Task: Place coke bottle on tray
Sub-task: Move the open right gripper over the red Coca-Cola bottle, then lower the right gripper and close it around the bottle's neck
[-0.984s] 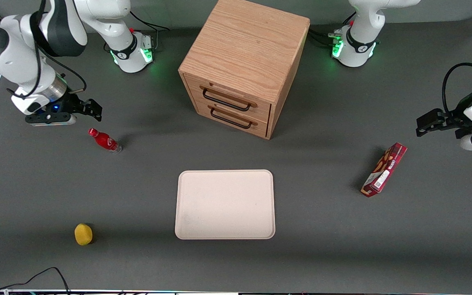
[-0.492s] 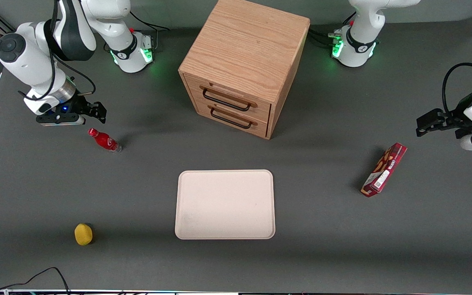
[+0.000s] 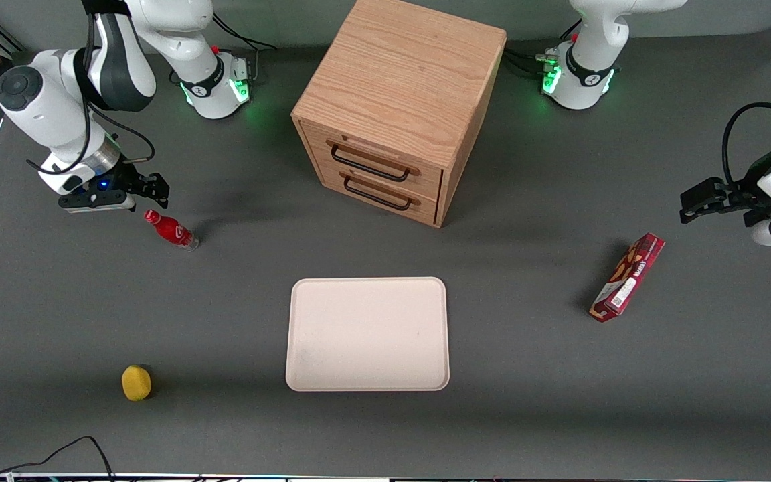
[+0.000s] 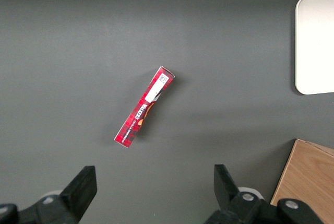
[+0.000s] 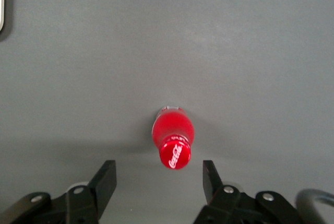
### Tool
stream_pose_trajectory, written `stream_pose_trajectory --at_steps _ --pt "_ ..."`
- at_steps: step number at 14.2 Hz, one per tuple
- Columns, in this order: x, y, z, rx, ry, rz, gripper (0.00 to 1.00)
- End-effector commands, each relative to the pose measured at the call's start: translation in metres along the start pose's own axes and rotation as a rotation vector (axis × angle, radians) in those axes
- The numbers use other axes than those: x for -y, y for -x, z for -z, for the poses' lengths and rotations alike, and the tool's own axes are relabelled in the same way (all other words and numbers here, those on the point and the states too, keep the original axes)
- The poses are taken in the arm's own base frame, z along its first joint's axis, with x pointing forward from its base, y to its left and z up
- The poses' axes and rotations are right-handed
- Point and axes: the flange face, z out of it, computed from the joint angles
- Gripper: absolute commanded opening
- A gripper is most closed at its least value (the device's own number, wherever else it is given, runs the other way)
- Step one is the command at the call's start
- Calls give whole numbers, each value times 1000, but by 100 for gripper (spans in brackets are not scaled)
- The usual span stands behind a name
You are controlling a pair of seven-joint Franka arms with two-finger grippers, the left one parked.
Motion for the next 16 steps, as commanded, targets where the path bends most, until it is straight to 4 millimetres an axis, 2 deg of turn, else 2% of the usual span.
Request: stream_pose_trajectory --at_steps 1,4,6,9,10,14,16 --pt "-11 -6 -18 -14 8 38 75" --pt "-23 -8 -32 -20 7 54 66" --pt "-23 -8 -32 -19 6 53 54" --pt "-23 -7 -32 -13 3 44 53" --pt "-22 -7 -32 -12 3 46 46" --pt "-21 -8 -33 -10 3 47 0" --pt "-17 -10 -32 -14 2 50 0"
